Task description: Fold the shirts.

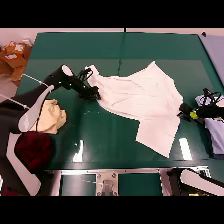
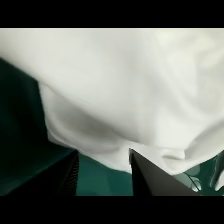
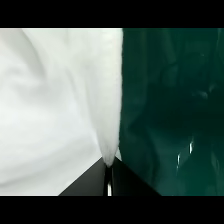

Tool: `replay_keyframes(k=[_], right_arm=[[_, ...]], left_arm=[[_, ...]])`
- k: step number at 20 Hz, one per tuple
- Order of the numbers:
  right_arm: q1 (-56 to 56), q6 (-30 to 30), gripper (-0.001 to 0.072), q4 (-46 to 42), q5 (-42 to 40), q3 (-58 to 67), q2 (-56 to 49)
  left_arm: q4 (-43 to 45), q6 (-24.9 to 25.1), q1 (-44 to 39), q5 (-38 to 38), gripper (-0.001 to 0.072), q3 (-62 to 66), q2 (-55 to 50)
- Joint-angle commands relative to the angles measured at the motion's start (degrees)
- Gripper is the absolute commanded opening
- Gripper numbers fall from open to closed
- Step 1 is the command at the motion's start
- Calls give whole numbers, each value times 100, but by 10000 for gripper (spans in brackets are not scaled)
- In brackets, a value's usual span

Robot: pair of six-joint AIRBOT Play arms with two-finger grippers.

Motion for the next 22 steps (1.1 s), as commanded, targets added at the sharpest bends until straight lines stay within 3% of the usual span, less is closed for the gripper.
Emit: replay_keyframes(k=[1, 2, 3, 5, 7, 12, 18, 22], right_arm=[[7, -7, 13, 85, -4, 4, -2], [7, -4, 13, 85, -4, 4, -2], [7, -9, 13, 129, 17, 4, -2], [7, -170, 13, 422, 103, 11, 9], [7, -420, 13, 892, 461, 181, 24], [2, -579, 13, 2063, 1381, 1683, 772], [-2, -317, 13, 2481, 885, 4334, 2402], [-2, -221, 13, 2376, 466, 5674, 3018]], left_arm=[[168, 17, -70, 348, 295, -35, -48], [164, 22, -70, 393, 37, -28, -48], [168, 17, -63, 420, 21, -7, -31], [271, 17, -44, 186, 19, 199, 94], [997, -57, -46, -229, 18, 490, 514], [2736, -435, -46, -763, 19, 1255, 2483], [2966, -256, -46, -695, 20, 2791, 4634], [2966, -210, -46, -387, 19, 2994, 5702]])
